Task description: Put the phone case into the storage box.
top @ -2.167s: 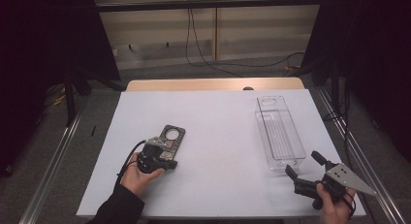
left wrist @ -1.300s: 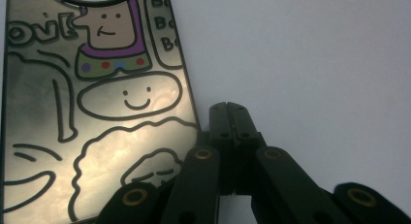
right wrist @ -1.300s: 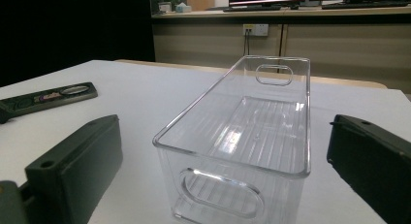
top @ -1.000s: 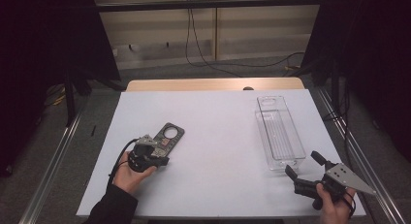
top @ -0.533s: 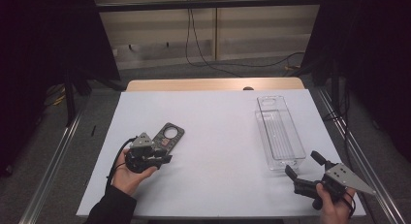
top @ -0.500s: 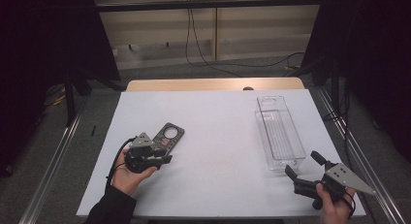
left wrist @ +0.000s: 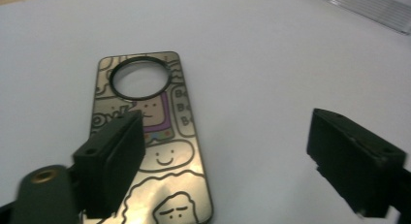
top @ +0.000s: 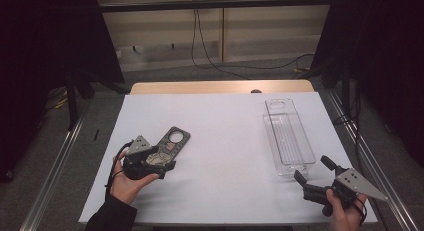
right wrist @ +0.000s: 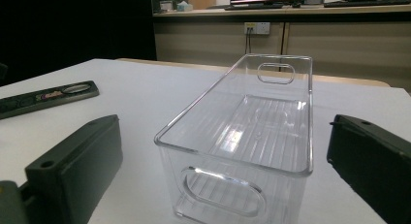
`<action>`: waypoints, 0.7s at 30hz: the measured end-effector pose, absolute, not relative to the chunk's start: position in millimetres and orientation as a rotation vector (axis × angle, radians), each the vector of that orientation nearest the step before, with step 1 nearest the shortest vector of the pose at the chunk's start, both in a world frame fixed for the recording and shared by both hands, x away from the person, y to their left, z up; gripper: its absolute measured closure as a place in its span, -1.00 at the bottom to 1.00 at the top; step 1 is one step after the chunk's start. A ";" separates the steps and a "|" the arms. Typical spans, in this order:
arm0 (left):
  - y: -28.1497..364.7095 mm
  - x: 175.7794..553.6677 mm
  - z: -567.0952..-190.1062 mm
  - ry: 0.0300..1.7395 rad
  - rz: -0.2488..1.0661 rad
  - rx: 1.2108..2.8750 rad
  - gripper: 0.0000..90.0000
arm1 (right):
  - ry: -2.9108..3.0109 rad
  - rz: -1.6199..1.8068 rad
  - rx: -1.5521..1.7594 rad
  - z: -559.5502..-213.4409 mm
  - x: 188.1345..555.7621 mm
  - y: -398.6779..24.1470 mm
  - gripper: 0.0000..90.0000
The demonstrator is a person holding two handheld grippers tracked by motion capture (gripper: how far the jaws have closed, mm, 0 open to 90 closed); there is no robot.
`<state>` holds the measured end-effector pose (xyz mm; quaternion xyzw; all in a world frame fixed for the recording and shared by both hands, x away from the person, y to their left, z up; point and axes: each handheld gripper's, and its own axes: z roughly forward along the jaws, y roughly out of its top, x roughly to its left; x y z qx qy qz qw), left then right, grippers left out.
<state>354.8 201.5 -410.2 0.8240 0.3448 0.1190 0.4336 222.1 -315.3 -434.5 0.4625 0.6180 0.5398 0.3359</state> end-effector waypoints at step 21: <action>229.5 378.6 -400.5 0.979 0.306 2.036 -0.89 | 1.614 1.407 1.204 -434.4 222.2 -314.8 -1.00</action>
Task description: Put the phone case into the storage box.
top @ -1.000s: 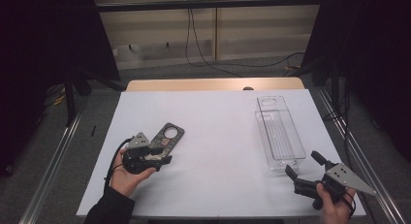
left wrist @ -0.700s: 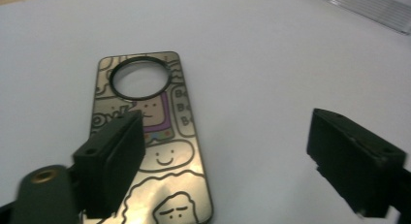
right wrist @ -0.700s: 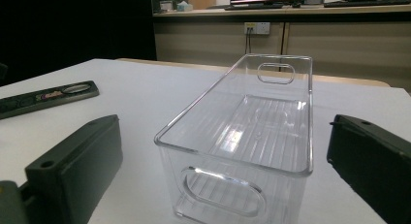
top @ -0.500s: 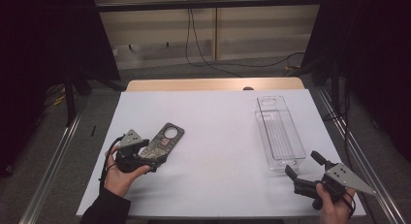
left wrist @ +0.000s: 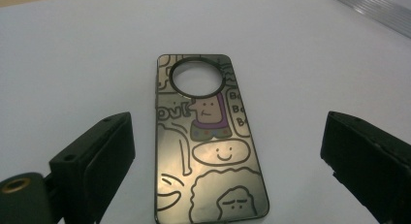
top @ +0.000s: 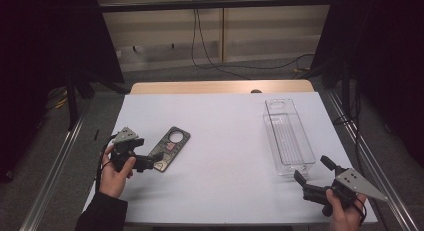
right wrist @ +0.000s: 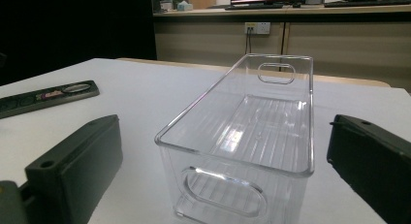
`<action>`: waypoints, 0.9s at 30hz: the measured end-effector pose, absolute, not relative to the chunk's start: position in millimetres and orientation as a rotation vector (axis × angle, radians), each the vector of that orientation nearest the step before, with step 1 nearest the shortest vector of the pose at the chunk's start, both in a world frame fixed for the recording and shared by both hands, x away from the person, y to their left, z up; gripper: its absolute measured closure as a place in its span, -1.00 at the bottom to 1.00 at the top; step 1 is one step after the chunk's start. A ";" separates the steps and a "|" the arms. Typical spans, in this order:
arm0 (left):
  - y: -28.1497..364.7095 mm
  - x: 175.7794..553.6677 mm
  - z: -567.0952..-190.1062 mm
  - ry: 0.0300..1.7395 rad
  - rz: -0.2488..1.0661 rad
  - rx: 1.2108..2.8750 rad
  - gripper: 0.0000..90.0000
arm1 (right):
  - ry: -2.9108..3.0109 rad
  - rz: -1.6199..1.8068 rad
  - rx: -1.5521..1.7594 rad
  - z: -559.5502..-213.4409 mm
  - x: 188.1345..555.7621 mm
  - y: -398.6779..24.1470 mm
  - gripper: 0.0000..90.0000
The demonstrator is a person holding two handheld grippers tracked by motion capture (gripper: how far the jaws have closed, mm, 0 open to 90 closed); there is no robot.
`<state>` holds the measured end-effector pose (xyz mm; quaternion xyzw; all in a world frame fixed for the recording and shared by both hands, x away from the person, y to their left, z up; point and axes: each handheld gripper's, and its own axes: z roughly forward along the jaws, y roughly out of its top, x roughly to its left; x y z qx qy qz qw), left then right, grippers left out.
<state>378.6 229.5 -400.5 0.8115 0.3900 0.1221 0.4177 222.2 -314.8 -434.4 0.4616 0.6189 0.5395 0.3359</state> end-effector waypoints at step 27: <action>199.1 442.3 -403.5 1.056 0.214 2.228 -0.87 | 1.614 1.405 1.207 -435.2 223.3 -315.3 -1.00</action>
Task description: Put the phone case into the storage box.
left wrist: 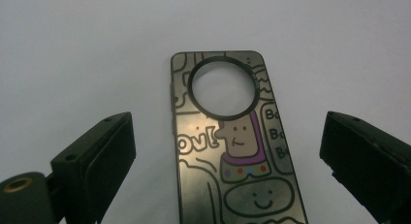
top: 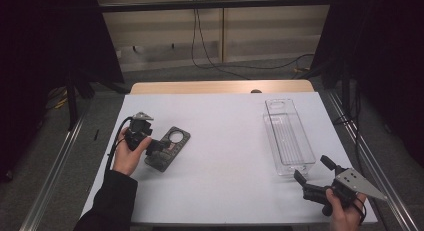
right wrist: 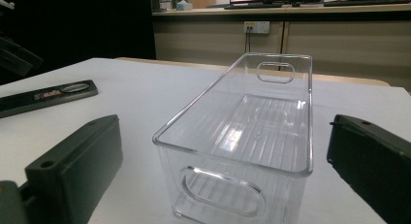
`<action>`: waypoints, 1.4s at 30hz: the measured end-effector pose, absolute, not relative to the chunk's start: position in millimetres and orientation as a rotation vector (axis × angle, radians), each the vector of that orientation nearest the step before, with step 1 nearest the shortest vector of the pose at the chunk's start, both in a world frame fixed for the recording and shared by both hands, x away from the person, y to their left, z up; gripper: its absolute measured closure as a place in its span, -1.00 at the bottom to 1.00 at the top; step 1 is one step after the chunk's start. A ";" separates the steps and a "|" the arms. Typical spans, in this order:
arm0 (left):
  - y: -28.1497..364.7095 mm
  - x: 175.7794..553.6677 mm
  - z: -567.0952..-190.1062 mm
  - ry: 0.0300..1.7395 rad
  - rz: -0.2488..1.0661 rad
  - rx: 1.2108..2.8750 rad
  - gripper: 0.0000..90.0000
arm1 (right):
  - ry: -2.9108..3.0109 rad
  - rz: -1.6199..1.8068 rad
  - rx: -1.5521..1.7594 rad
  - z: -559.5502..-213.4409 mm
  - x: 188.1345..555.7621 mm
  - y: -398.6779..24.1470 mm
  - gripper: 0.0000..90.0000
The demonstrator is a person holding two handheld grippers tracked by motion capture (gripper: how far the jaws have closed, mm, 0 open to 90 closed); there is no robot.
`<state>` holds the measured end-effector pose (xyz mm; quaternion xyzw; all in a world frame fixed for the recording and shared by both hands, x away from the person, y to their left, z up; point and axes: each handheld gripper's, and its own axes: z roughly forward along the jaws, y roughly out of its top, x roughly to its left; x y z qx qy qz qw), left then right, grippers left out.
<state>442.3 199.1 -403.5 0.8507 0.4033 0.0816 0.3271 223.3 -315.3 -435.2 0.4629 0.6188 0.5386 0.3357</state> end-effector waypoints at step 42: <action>164.5 448.0 -444.5 1.085 0.198 2.519 -0.99 | 1.621 1.406 1.196 -434.8 223.0 -314.4 -1.00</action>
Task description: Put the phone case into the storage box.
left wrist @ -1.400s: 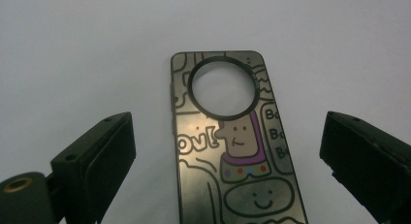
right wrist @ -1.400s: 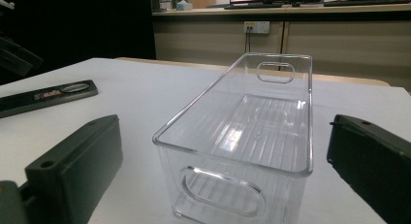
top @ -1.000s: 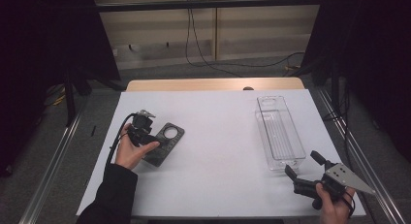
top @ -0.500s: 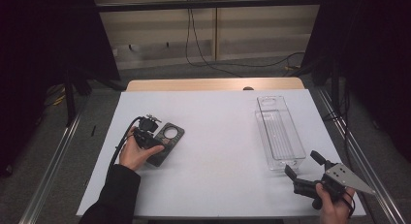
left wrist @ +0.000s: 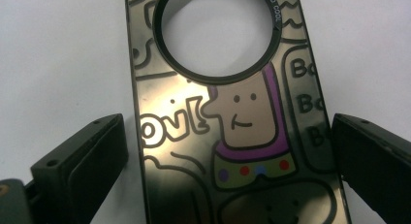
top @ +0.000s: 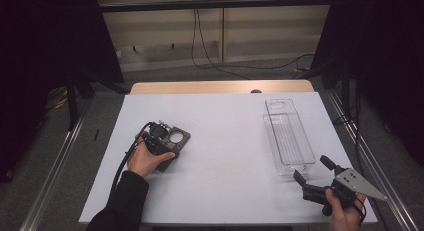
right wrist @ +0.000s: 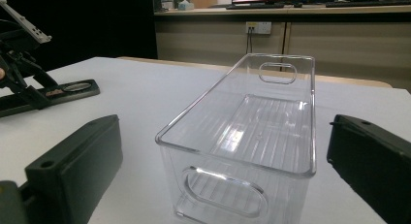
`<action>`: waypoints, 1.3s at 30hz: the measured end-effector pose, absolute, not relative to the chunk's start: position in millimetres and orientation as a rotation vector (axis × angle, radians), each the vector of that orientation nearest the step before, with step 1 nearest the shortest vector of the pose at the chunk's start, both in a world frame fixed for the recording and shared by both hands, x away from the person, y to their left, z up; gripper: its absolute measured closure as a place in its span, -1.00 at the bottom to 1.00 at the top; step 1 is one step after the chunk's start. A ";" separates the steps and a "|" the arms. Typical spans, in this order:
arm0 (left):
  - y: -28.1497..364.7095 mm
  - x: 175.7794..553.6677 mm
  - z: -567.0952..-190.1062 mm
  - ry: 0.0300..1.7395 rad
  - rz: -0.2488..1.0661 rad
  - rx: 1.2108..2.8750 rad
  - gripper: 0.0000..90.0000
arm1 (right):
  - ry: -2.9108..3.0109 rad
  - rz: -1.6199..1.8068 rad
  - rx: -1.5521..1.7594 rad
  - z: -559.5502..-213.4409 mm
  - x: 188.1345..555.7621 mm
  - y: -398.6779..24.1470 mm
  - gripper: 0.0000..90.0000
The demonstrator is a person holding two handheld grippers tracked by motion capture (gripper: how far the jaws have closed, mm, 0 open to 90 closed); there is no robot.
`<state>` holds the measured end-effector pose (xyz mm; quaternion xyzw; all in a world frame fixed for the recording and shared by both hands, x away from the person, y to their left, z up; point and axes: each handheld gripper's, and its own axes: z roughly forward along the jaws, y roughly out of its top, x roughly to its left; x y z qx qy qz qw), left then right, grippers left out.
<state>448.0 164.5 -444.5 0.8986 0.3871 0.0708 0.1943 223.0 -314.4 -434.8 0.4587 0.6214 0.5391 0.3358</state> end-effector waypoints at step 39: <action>167.5 441.9 -439.8 1.083 0.202 2.474 -0.73 | 1.622 1.404 1.197 -435.0 223.2 -314.9 -1.00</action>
